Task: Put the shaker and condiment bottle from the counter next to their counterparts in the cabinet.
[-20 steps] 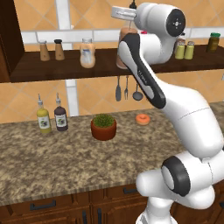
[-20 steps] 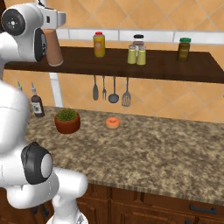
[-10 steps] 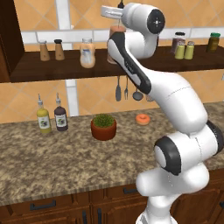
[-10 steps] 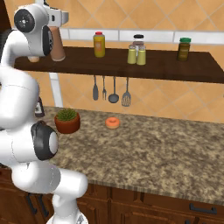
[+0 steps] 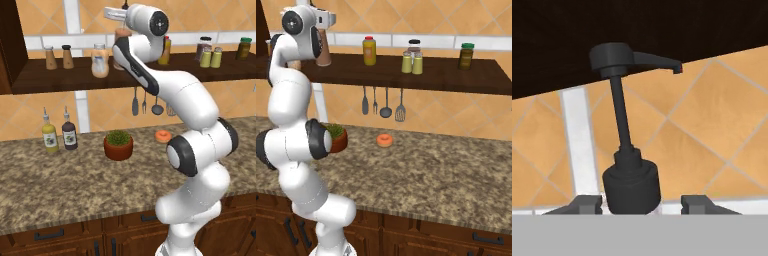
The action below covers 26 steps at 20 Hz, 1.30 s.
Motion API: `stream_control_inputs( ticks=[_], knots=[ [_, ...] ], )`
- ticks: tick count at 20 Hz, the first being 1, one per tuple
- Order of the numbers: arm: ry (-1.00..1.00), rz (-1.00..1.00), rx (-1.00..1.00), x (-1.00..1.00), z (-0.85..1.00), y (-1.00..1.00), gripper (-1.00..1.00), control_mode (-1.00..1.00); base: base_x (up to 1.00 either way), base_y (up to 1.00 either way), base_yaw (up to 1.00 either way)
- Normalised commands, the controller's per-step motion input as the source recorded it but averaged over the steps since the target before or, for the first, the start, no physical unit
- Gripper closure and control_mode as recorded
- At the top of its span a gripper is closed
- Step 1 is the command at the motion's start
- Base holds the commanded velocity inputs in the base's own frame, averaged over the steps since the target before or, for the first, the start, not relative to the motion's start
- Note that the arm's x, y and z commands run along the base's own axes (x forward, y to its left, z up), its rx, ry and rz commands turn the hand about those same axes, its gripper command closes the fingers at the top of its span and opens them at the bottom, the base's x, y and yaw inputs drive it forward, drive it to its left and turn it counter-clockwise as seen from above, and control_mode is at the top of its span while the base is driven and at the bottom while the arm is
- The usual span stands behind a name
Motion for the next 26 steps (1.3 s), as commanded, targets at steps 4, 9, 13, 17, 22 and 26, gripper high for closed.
stream_control_inputs(
  ticks=[4, 9, 13, 17, 22, 26],
  knots=[
    [0.0, 0.0, 0.0, 0.48, 0.03, 0.17, -1.0, -1.0, 0.0, 0.0, 0.0],
    [0.0, 0.0, 0.01, 0.35, 0.18, 0.03, -1.0, -1.0, 0.0, 0.0, 0.0],
    [0.0, 0.0, 0.07, 0.05, 0.3, 0.0, -1.0, -1.0, 0.0, 0.0, 0.0],
    [0.0, 0.0, 0.08, 0.0, 0.24, 0.0, -1.0, -1.0, 0.0, 0.0, 0.0],
    [0.05, -0.02, 0.04, -0.13, 0.03, -0.04, -1.0, -1.0, 0.0, 0.0, 0.0],
    [0.03, -0.04, 0.0, -0.78, -0.39, -0.31, -1.0, -1.0, 0.0, 0.0, 0.0]
  ],
)
